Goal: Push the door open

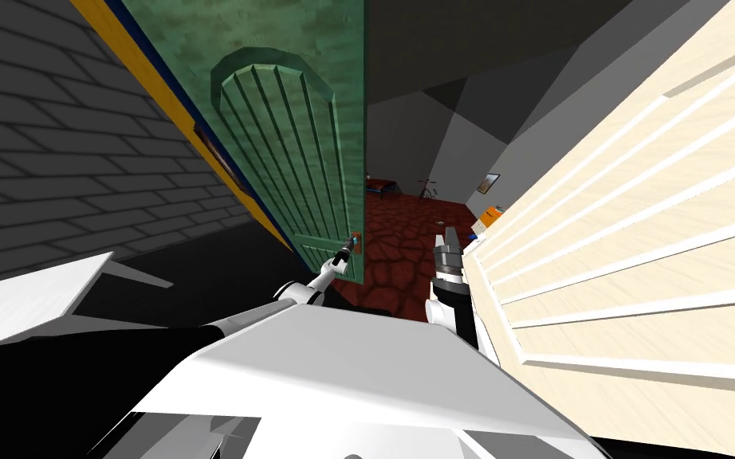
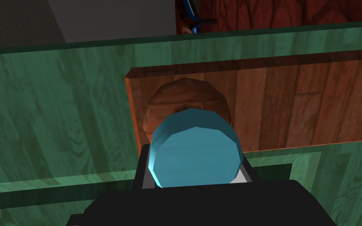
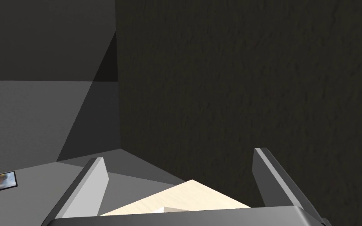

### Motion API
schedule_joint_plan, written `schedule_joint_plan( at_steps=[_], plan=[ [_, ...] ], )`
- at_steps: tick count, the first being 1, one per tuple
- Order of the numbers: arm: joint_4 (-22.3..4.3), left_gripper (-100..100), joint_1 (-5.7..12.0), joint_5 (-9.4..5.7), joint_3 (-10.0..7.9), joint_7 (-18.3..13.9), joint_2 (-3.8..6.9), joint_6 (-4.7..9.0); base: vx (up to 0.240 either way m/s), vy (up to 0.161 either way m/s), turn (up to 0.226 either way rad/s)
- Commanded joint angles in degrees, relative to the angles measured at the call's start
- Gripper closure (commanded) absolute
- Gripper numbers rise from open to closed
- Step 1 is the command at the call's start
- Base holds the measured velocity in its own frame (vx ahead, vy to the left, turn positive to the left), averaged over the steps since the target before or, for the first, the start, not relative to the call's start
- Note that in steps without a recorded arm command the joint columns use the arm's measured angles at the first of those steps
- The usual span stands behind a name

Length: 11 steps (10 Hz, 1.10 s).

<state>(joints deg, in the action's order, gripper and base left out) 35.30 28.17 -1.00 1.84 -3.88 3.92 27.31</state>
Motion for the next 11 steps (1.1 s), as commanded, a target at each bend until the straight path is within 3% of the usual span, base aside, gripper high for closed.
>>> schedule_joint_plan(
  at_steps=[1, 2, 3, 4, 11],
  plan=[
    [1.73, 100, -0.59, -0.17, -0.84, 0.53, 0.48, -0.19, 0.121, -0.081, 0.038],
    [1.66, 100, -0.62, -0.56, -2.03, 1.05, 0.85, -0.21, 0.126, -0.084, 0.091],
    [1.66, 100, -0.62, -0.56, -2.03, 1.05, 0.85, -0.21, 0.14, -0.085, 0.112],
    [0.51, -100, 0.04, -0.65, -2.05, 1.13, 0.48, 0.25, -0.075, -0.055, 0.069],
    [0.72, -100, 0.16, -0.99, -2.33, 1.12, -0.52, -0.05, -0.227, -0.055, 0.036]
  ],
)
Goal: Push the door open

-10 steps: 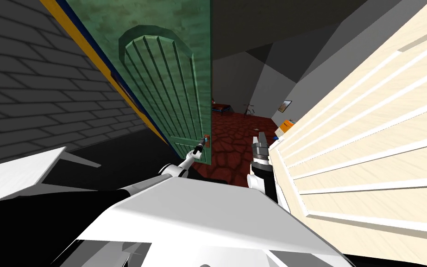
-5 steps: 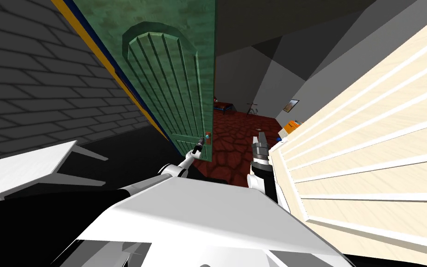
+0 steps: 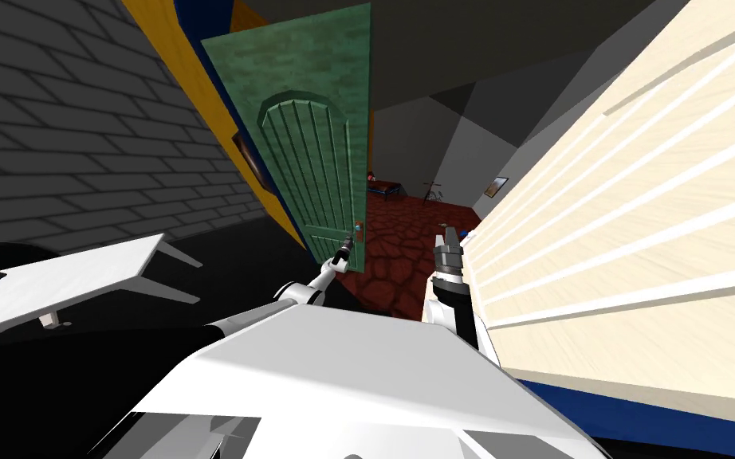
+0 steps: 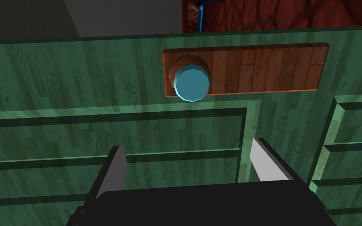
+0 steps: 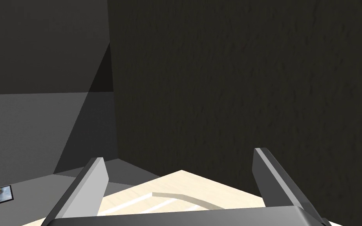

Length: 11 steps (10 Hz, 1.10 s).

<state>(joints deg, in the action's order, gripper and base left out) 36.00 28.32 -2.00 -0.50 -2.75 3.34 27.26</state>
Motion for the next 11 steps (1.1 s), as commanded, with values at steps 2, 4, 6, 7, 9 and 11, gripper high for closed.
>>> schedule_joint_plan(
  at_steps=[2, 4, 6, 7, 9, 11],
  plan=[
    [-0.05, -100, -0.16, -0.05, -0.2, 0.12, 0.44, 0.42, 0.146, -0.02, -0.028],
    [-0.09, -100, -0.31, -0.09, -0.4, 0.24, 0.64, 0.83, 0.22, -0.036, -0.017],
    [-0.14, -100, -0.5, -0.15, -0.65, 0.39, 0.63, 1.35, 0.226, -0.016, -0.028],
    [-0.16, -100, -0.57, -0.17, -0.73, 0.44, 0.56, 1.53, 0.21, 0.001, -0.028],
    [-0.17, -100, -0.59, -0.18, -0.77, 0.47, 0.5, 1.58, 0.138, -0.025, -0.012],
    [-0.17, 100, -0.59, -0.18, -0.77, 0.47, 0.5, 1.58, -0.02, 0.006, -0.001]
  ],
)
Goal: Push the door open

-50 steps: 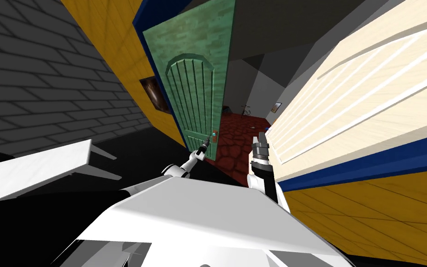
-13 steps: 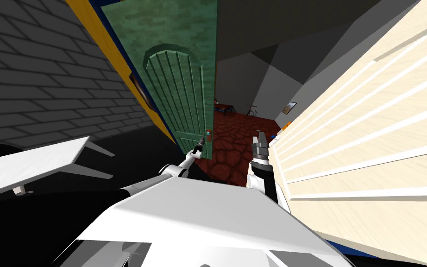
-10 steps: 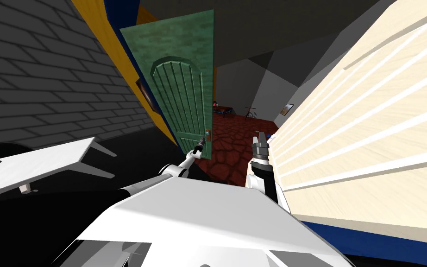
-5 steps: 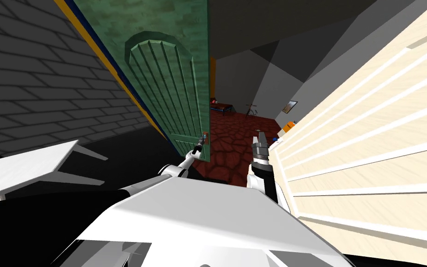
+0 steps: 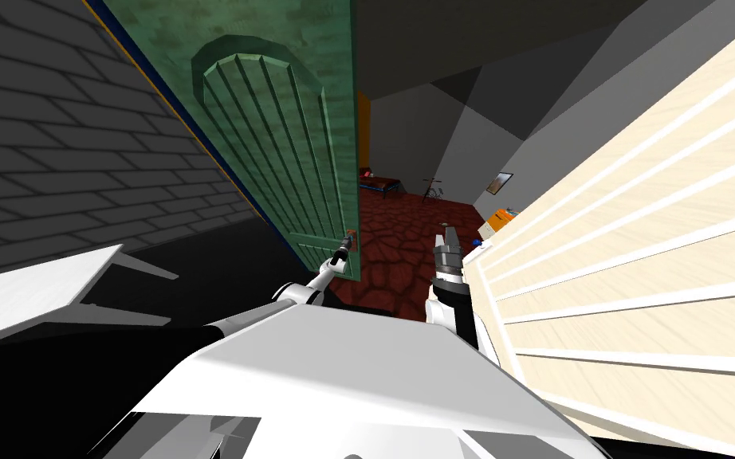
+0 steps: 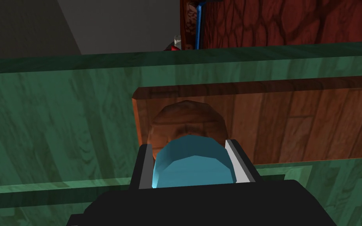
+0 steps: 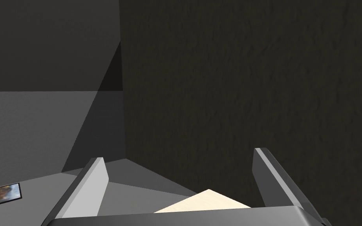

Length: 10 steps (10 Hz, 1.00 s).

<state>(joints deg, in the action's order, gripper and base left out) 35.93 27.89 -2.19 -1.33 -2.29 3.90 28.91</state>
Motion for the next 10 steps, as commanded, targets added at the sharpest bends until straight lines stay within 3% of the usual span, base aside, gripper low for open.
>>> schedule_joint_plan(
  at_steps=[1, 4, 10],
  plan=[
    [-0.1, 100, -0.16, 0.02, 0.05, 0.01, -0.06, -0.07, -0.027, 0.005, -0.003],
    [-0.1, 100, -0.16, 0.02, 0.05, 0.01, -0.06, -0.07, -0.01, 0.001, 0.002],
    [-0.42, 100, -0.42, -0.83, -2.24, 0.74, 1.28, -0.29, 0.127, -0.061, 0.03]
  ],
)
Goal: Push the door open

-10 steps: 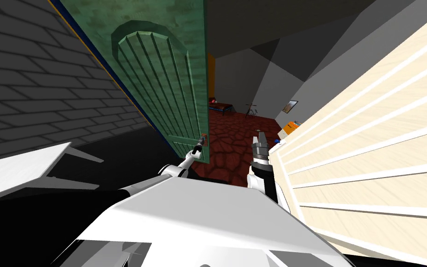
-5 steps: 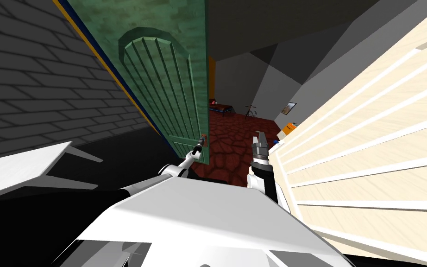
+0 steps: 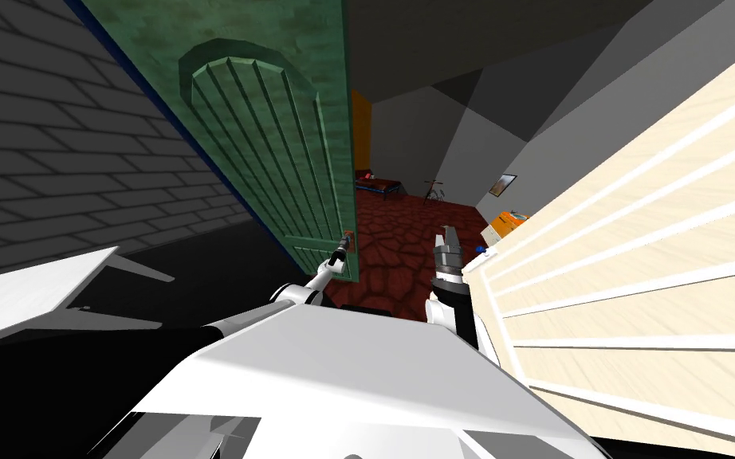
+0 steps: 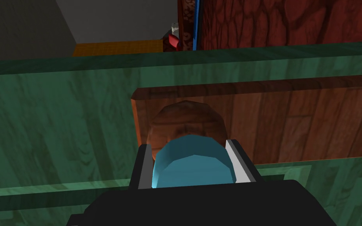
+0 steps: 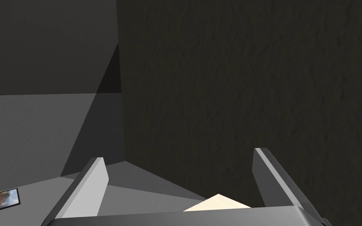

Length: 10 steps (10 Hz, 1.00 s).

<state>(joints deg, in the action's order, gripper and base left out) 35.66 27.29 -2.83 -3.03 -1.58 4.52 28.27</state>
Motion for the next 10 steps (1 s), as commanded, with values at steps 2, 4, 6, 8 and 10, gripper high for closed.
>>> schedule_joint_plan(
  at_steps=[2, 4, 6, 8, 10],
  plan=[
    [-0.25, 100, 0.12, -0.57, -1.57, 0.35, 1.19, 0.3, 0.182, -0.102, 0.054],
    [-0.25, 100, 0.12, -0.57, -1.57, 0.35, 1.19, 0.3, 0.087, -0.034, 0.021],
    [-0.38, 100, 0.04, -1.1, -3.02, 0.81, 1.88, 0.22, 0.16, -0.078, 0.054],
    [-0.49, 100, -0.03, -1.56, -4.28, 1.22, 2.46, 0.15, 0.164, -0.125, 0.062],
    [-0.61, 100, -0.11, -2.04, -5.57, 1.63, 3.04, 0.08, 0.207, -0.119, 0.072]
  ],
)
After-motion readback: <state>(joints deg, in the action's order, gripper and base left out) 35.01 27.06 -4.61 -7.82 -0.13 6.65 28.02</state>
